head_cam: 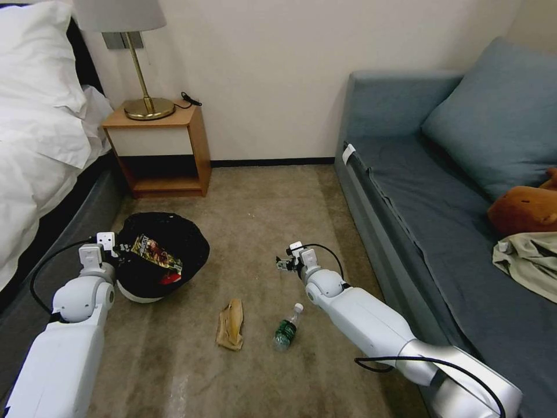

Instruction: Pick up the trash bin, then pick up the garbage on the floor and place it into the trash bin.

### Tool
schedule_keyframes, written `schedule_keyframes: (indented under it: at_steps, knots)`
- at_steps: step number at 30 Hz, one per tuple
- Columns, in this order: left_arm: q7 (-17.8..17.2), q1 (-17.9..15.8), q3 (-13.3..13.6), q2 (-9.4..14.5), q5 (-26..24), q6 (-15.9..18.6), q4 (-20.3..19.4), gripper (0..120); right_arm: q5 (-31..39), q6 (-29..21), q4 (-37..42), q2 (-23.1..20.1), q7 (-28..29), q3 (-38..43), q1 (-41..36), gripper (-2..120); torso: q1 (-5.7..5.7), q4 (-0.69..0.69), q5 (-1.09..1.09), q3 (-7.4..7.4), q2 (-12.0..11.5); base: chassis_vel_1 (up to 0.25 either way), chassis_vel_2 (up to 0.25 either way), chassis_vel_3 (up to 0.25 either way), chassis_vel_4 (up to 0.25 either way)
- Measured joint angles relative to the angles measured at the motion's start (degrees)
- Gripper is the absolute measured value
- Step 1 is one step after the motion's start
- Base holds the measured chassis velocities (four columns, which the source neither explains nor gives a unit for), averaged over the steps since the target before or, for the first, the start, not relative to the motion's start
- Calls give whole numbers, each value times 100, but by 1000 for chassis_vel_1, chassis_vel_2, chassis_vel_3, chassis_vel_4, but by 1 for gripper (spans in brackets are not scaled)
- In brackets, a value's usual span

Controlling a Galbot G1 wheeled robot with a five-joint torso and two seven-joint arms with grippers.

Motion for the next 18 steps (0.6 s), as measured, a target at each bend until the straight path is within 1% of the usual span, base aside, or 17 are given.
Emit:
schedule_keyframes:
  at_steps: [5, 7, 8, 9, 11, 12, 13, 14, 15, 18]
  knots:
    - [20, 17, 5, -13, 11, -21, 3, 4, -30, -19, 27, -23, 26, -22, -17, 100, 0, -2, -1, 0, 0, -118, 98, 103, -103]
    - [22, 18, 7, -15, 13, -25, 3, 4, -23, -72, 61, -23, 120, -32, -16, 100, 0, -1, -1, 0, 0, -100, 100, 74, -103]
    - [23, 15, 15, -16, 15, -28, 4, 4, 4, -187, 98, -24, 258, -57, -14, 100, 0, -1, -1, 0, 0, -74, 88, 74, -99]
    - [23, 15, 15, -16, 15, -28, 4, 4, 4, -187, 98, -24, 258, -57, -14, 100, 0, -1, -1, 0, 0, -74, 88, 74, -99]
    - [88, -33, 67, 2, 40, -77, 58, 4, 91, -458, 198, -54, 471, -165, 53, 100, 0, 0, -1, 0, 0, -25, 25, 35, -20]
    - [88, -33, 67, 2, 40, -77, 58, 4, 91, -458, 198, -54, 471, -165, 53, 100, 0, 0, -1, 0, 0, 0, 0, 0, 0]
    - [92, -50, 85, 15, 43, -86, 75, 4, 126, -533, 227, -67, 517, -198, 85, 100, 0, 0, -1, 0, -1, 0, 0, 0, 0]
    - [99, -91, 124, 44, 42, -89, 102, 4, 269, -712, 301, -99, 620, -285, 177, 100, 0, 0, 0, 0, 0, 0, 0, 0, 0]
    - [99, -91, 124, 44, 42, -89, 102, 4, 269, -712, 301, -99, 620, -285, 177, 100, 0, 0, 0, 0, 0, 0, 0, 0, 0]
    - [102, -123, 199, 85, 0, -59, 92, 4, 1001, -1318, 555, -171, 971, -451, 485, 100, 0, 0, 0, 0, 0, 0, 0, 0, 0]
